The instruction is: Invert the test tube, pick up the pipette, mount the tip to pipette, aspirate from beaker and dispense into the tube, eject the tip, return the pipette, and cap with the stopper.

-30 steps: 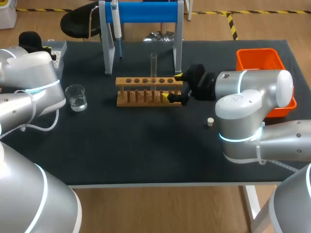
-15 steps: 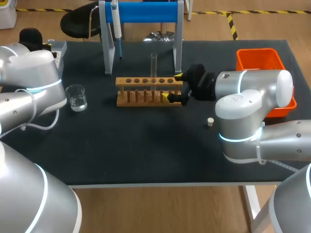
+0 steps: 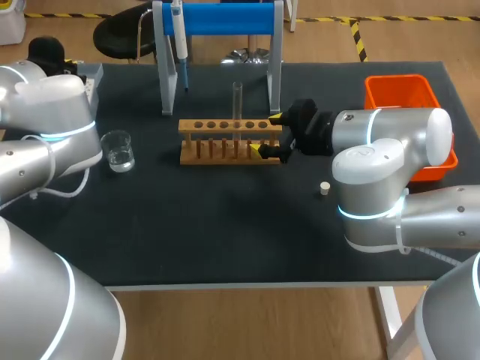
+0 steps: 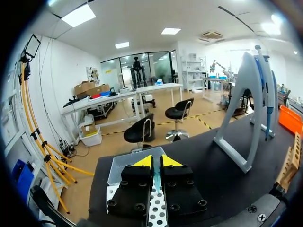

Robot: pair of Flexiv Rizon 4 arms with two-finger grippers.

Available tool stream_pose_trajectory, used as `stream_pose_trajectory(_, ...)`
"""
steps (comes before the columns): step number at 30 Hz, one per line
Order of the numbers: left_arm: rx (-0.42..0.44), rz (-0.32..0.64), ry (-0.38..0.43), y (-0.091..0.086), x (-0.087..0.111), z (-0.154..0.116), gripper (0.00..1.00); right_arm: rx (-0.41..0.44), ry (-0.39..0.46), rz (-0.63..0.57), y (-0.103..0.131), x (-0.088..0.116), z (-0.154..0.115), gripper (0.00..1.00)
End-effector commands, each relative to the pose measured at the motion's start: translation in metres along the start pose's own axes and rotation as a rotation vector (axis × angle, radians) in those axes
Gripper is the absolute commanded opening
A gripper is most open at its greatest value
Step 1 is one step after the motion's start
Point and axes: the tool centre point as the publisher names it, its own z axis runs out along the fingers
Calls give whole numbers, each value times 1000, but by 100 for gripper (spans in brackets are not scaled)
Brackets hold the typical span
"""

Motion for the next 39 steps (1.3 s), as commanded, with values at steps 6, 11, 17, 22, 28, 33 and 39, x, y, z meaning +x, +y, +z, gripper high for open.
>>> stream_pose_trajectory(6,10,17,-6,-12,-1,-7,0,0,-1,0,0,0,0,100)
stream_pose_trajectory(11,15,39,1,-19,0,-11,0,0,-1,0,0,0,0,100)
stream_pose_trajectory(17,-10,112,89,-28,9,-23,0,0,-1,0,0,0,0,100)
stream_pose_trajectory(22,-9,168,215,-35,21,-35,0,0,-1,0,0,0,0,100)
stream_pose_trajectory(28,-9,168,215,-35,21,-35,0,0,-1,0,0,0,0,100)
stream_pose_trajectory(33,-9,168,215,-35,21,-35,0,0,-1,0,0,0,0,100)
stream_pose_trajectory(39,-9,168,215,-35,21,-35,0,0,-1,0,0,0,0,100)
